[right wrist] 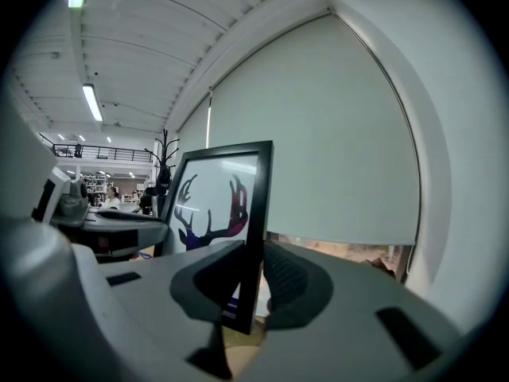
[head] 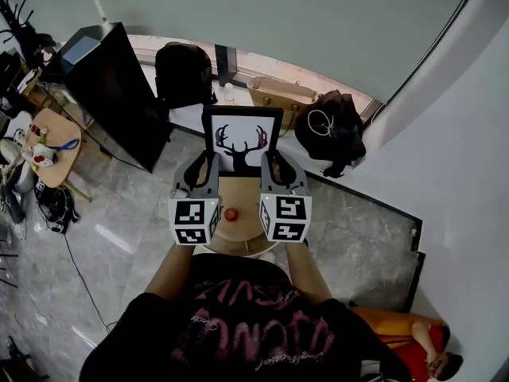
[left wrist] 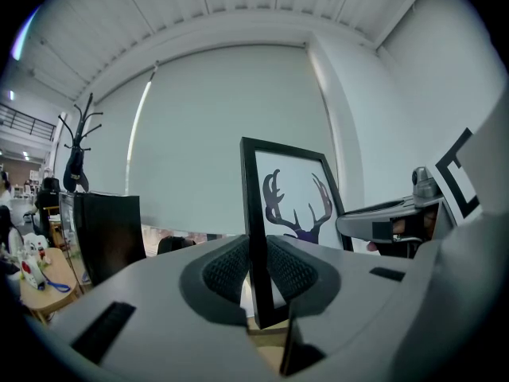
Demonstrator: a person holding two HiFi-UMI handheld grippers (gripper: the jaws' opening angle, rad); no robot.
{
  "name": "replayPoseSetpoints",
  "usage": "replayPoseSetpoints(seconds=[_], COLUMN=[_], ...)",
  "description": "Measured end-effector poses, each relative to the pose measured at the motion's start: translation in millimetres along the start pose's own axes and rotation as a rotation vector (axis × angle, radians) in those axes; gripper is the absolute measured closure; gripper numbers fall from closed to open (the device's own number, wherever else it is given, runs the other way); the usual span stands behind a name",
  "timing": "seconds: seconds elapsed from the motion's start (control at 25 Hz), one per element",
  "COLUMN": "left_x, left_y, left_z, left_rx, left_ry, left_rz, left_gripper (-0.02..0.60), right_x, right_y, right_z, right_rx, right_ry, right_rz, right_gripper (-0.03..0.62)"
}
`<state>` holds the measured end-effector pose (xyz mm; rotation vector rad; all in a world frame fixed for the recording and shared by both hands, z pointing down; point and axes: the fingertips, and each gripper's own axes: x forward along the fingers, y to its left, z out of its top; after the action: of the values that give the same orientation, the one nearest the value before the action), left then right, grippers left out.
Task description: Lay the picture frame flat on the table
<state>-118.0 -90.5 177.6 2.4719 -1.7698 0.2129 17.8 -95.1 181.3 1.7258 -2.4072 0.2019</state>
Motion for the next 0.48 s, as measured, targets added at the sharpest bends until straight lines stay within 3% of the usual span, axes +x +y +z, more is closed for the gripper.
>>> replayPoseSetpoints(seconds=[0.48], left_x=[5.3], left_y=[-5.5], left_z=[-9.0], left_rx=[-0.007], left_ry=[0.025], left_rz=[-0.010], left_gripper=[0.510], right_x=[1.3], right_y=[-6.5], right_z=[-10.2], right_rx=[0.012], right_ry=[0.028], right_rz=[-0.005], right_gripper=[0.511])
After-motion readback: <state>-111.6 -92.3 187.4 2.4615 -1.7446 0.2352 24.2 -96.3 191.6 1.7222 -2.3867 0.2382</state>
